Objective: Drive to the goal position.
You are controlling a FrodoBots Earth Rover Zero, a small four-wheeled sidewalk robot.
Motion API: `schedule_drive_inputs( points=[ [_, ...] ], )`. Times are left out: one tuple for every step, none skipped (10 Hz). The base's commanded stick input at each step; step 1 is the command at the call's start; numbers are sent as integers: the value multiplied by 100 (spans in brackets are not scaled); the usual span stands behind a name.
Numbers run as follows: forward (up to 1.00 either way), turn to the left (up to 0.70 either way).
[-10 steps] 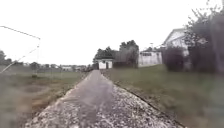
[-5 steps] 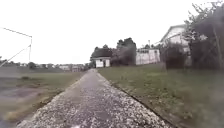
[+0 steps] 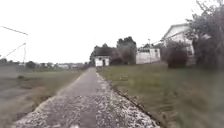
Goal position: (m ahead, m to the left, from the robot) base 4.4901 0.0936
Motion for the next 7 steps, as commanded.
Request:
schedule_drive_inputs(
  points=[
    [100,0],
    [100,0],
    [100,0],
    [100,0],
    [100,0],
    [100,0],
    [100,0]
  ],
)
